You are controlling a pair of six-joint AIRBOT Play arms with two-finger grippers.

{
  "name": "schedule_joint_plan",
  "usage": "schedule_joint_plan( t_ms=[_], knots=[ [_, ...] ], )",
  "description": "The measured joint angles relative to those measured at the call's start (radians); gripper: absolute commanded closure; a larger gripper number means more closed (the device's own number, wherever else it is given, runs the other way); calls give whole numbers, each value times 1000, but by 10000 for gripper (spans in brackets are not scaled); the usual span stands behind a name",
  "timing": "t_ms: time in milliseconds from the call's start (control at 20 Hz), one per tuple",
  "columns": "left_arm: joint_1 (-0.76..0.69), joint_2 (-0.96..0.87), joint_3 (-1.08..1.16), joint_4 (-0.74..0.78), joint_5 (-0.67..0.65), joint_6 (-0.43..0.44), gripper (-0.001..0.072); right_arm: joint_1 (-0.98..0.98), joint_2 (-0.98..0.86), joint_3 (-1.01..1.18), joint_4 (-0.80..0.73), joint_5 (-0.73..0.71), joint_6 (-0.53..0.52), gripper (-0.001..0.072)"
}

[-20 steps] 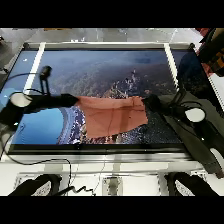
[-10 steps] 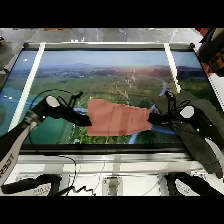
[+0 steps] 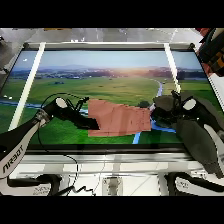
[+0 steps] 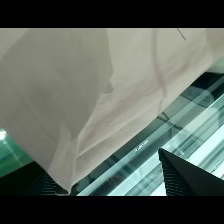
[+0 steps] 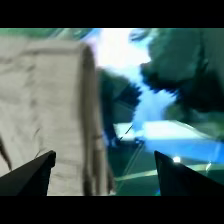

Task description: Fold the clothes and pants, and hang the long-sleeved shirts on hangers.

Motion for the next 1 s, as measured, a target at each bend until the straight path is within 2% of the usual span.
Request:
schedule_joint_plan(
  t_ms=[300,350,400,450,500,550,650,750,800,900,1000],
  knots=[
    [1,-3,4,-6,0,0,14,-72,-230,73,276,174,-220,32],
    [1,-3,4,-5,0,0,13,-61,-255,77,307,178,-245,115],
    [1,-3,4,-5,0,0,14,-42,-276,79,329,168,-274,288],
    [1,-3,4,-5,0,0,14,-23,-291,80,338,147,-296,431],
    [1,-3,4,-5,0,0,14,0,-301,85,347,113,-321,533],
    [3,-3,6,-5,0,0,14,21,-307,93,357,84,-346,614],
    [14,-3,20,-5,0,0,16,54,-304,129,369,46,-389,691],
    [36,-3,59,-5,-13,0,40,71,-276,186,381,20,-416,692],
    [51,-3,91,-5,-25,0,87,74,-252,222,375,14,-422,692],
    [85,-3,171,-5,-61,0,118,64,-193,303,338,-6,-410,692],
    [119,-1,267,-5,-107,0,230,33,-123,389,250,-10,-332,692]
  ],
)
